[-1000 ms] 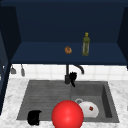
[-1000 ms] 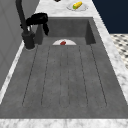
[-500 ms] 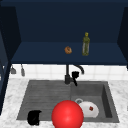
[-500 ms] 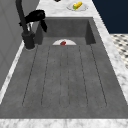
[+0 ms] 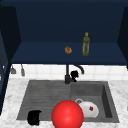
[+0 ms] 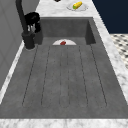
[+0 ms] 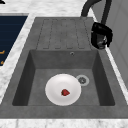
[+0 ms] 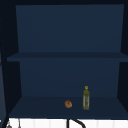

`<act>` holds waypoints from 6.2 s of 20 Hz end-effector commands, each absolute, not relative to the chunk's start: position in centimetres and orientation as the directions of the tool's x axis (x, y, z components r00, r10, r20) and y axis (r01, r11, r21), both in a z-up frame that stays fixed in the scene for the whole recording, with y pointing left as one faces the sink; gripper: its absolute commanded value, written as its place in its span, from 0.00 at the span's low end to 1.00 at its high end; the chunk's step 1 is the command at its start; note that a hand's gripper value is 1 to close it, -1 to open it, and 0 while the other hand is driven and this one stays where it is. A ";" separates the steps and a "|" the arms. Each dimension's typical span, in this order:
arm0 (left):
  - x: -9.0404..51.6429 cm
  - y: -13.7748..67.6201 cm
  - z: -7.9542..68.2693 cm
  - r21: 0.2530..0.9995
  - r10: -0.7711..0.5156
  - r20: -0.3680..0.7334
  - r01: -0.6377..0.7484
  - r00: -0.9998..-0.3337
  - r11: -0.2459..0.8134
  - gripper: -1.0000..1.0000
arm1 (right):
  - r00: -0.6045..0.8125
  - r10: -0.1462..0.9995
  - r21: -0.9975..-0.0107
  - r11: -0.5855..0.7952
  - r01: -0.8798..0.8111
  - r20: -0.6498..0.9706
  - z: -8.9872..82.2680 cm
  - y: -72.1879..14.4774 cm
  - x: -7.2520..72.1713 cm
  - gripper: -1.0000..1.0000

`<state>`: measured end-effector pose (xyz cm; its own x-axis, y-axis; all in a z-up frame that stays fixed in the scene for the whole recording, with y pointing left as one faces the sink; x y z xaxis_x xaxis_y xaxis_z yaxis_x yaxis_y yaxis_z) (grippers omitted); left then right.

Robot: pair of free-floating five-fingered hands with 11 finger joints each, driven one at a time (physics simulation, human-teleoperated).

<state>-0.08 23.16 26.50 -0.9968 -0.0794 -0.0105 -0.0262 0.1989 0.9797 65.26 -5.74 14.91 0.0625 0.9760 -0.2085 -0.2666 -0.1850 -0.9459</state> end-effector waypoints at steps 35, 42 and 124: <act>-0.1 23.2 26.5 0.980 -0.079 -0.011 -0.026 -0.997 0.199 0.50 | -0.076 0.951 -0.932 0.310 0.190 0.301 8.6 -13.0 61.7 1.00; -0.1 23.2 26.5 0.980 -0.079 -0.011 -0.026 -0.997 0.199 0.50 | -0.080 0.944 -0.925 0.328 0.191 0.319 8.7 -13.1 61.9 1.00; -0.1 23.2 26.5 0.980 -0.079 -0.011 -0.026 -0.997 0.199 0.50 | 0.001 0.939 -0.926 0.340 -0.164 0.344 22.7 -22.5 37.5 0.00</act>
